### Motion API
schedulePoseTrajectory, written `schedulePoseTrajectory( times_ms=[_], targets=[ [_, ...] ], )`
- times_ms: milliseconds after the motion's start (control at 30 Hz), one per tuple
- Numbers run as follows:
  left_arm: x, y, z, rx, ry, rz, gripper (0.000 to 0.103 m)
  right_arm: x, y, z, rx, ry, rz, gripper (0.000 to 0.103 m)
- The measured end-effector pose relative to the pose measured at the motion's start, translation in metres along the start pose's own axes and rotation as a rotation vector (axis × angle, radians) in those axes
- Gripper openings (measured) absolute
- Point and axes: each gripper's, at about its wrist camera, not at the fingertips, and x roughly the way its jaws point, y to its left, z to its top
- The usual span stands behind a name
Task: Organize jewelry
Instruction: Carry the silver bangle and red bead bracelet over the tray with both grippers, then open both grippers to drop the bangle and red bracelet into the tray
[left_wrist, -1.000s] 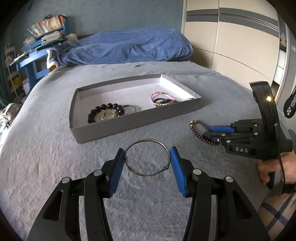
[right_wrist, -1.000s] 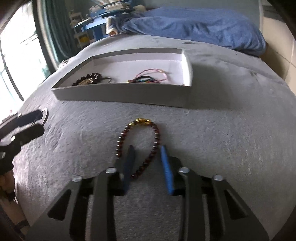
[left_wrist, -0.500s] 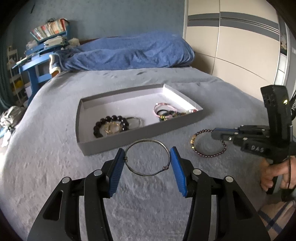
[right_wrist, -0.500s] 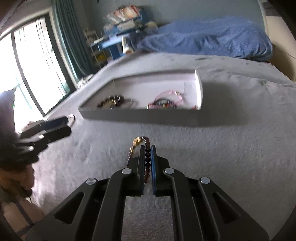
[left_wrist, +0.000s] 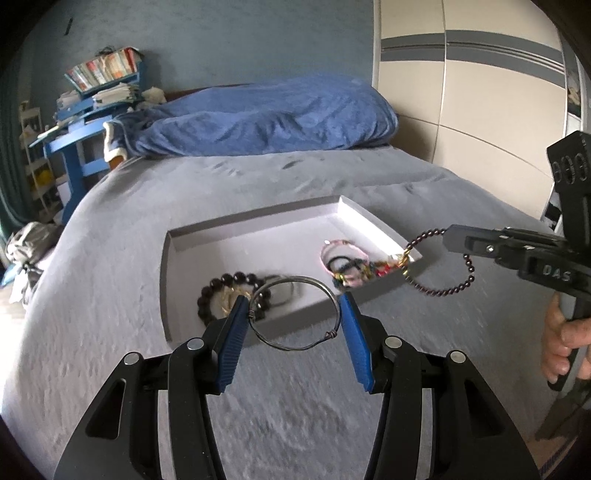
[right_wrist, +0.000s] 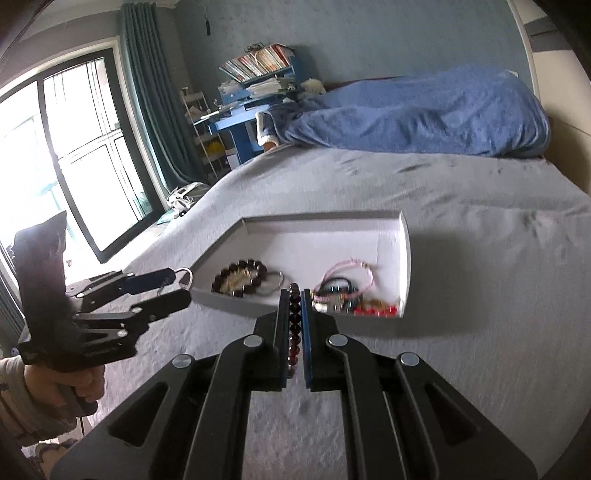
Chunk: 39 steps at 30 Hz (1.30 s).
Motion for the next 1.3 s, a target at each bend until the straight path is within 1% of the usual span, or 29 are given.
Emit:
schedulePoseTrajectory(
  times_ms=[200,300,467,733,900,1033,1300],
  targets=[
    [0.02,0.012,0.009,-0.047,0.014,0.029,0.052,0.01,0.002,0.02,-0.008,-0.007,0.008,0.006],
    [0.032,0.017,0.014,-0.065,0.027,0.035,0.052,0.02,0.004,0.028,-0.021,0.003,0.012,0.006],
    [0.049,0.02,0.017,-0.065,0.047,0.044,0.052,0.043,0.006,0.034,-0.039,0.035,0.009,0.006],
    [0.071,0.021,0.016,-0.049,0.076,0.056,0.052,0.072,-0.002,0.03,-0.036,0.078,0.0,0.006],
    [0.082,0.025,0.017,-0.054,0.092,0.058,0.052,0.09,-0.011,0.026,-0.027,0.118,-0.021,0.006],
    [0.095,0.025,0.018,-0.037,0.12,0.064,0.052,0.103,-0.02,0.019,-0.021,0.157,-0.048,0.006],
    [0.113,0.027,0.017,-0.026,0.158,0.098,0.052,0.112,-0.04,0.012,0.016,0.183,-0.099,0.006]
  ],
)
